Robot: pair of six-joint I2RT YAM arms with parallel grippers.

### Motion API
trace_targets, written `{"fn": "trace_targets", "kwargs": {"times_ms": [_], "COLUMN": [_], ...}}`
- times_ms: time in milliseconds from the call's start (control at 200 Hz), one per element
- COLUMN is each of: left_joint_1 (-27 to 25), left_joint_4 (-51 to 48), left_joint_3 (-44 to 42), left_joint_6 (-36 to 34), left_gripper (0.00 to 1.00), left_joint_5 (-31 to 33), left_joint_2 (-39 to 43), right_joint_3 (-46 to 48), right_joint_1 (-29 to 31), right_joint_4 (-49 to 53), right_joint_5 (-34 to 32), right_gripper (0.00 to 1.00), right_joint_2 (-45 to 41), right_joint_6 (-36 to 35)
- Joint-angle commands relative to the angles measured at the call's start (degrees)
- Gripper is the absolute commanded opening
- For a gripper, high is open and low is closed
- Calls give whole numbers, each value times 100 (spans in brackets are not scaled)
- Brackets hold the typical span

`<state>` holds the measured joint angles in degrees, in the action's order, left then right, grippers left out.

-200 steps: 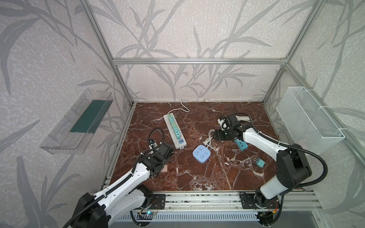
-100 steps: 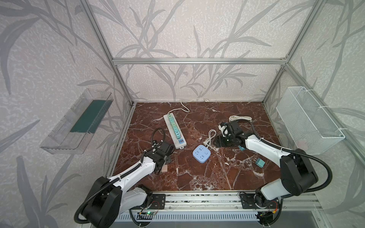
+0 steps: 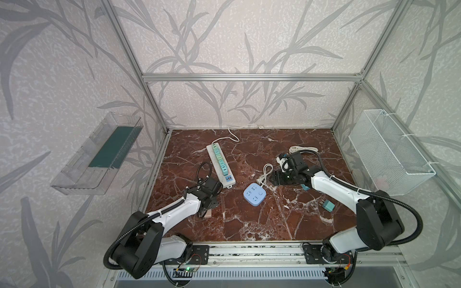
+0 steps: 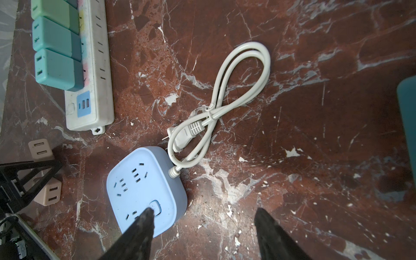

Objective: Insert the plug
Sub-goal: 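Grasp a beige adapter with the left gripper and lift it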

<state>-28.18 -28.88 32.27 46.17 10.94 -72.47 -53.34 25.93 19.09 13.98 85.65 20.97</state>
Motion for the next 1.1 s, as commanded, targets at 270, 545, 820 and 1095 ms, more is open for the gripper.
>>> {"fn": "trace_targets", "kwargs": {"times_ms": [270, 545, 820, 1095], "left_joint_1": [-271, -196, 171, 374], "left_joint_4": [-85, -515, -426, -271], "left_joint_3": [790, 496, 517, 717], "left_joint_6": [178, 0, -280, -232], "left_gripper": [61, 68, 66, 66], "left_joint_5": [-190, 761, 577, 363], "left_joint_2": [-81, 779, 111, -534], "right_joint_3": [56, 194, 527, 555], "right_joint_1": [31, 50, 110, 183], "right_joint_4": [-71, -384, -865, -829], "right_joint_5": [17, 98, 137, 197], "right_gripper": [71, 71, 71, 71], "right_joint_2": [-103, -142, -544, -672], "right_joint_6": [-76, 24, 175, 131]}}
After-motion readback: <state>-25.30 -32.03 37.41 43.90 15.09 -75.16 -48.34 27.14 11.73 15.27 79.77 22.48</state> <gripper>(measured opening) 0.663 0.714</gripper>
